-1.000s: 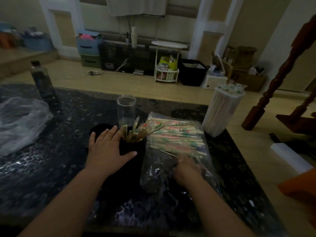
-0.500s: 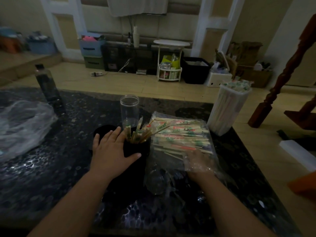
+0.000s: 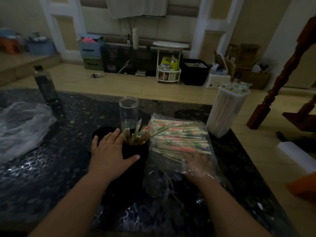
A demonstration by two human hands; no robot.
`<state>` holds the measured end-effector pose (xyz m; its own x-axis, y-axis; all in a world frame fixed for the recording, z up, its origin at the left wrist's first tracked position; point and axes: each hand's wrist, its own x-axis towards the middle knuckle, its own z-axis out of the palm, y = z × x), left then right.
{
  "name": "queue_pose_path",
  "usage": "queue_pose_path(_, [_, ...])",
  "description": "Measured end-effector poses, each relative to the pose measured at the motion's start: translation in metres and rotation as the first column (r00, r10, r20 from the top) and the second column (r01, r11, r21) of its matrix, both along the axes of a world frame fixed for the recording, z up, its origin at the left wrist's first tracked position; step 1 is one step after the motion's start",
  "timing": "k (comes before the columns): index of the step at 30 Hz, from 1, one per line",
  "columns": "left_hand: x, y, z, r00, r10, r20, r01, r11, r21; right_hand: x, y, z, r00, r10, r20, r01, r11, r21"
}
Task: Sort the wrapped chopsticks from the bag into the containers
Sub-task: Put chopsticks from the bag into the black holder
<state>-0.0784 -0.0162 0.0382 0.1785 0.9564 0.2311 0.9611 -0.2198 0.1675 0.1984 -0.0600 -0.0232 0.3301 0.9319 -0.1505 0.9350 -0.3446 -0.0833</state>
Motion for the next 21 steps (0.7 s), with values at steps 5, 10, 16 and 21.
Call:
queue_pose_path(5, [0.000,0.000,0.000,1.000,0.002,0.001,-0.002,1.000,0.002,0.000,0.003,0.000,0.999,0.025,-0.021,-0.025,1.000,0.004])
queue_pose_path(10, [0.000,0.001,-0.001,1.000,0.006,-0.012,-0.006,1.000,-0.005,-0.004,0.001,0.000,0.998,0.022,-0.059,-0.018,0.998,0.065])
queue_pose_path(16, [0.000,0.001,-0.001,1.000,0.002,0.002,-0.002,1.000,0.007,-0.005,0.007,0.001,0.998,0.051,-0.042,-0.051,0.999,0.009])
queue_pose_path(21, [0.000,0.002,-0.001,1.000,0.005,0.002,-0.005,1.000,0.004,-0.010,0.005,-0.009,0.999,-0.035,-0.031,0.031,0.992,-0.120])
